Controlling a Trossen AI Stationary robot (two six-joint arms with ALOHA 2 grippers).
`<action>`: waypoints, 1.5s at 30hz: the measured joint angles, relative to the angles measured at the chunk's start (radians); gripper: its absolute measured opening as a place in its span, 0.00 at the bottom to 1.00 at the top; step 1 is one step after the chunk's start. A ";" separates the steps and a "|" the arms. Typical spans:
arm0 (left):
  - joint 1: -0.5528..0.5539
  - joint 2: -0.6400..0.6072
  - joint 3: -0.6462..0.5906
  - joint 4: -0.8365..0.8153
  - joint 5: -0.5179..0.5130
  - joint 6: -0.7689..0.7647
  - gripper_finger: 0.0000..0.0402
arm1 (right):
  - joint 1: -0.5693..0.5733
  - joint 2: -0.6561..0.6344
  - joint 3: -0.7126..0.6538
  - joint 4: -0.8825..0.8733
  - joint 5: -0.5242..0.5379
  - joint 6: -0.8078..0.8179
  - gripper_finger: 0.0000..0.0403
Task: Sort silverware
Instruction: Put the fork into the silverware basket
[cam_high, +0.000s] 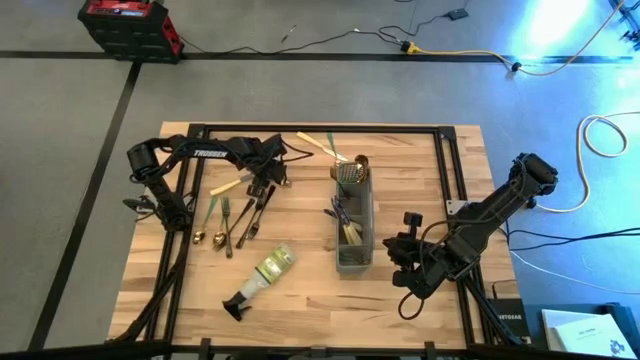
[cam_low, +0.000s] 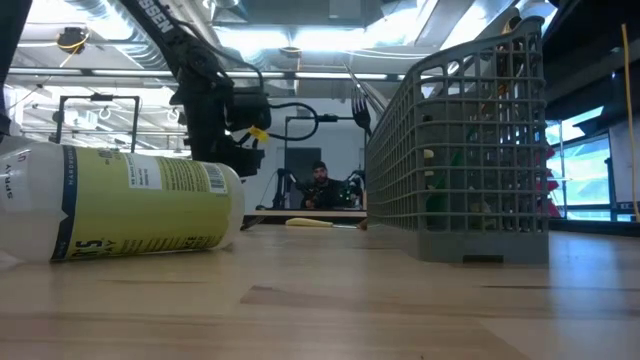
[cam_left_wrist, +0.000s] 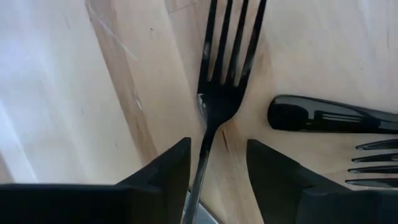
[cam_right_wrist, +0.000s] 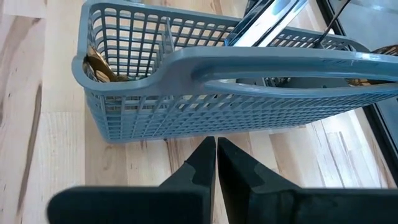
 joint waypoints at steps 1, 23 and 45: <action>0.002 0.000 0.000 0.002 0.000 0.000 0.32 | 0.000 0.000 0.000 0.000 0.000 0.000 0.00; 0.054 0.015 0.002 -0.030 0.081 0.000 0.11 | 0.000 0.000 0.000 0.005 0.017 0.000 0.00; 0.010 0.026 0.024 -0.079 0.091 -0.036 0.00 | 0.000 0.000 0.000 0.006 0.018 -0.001 0.00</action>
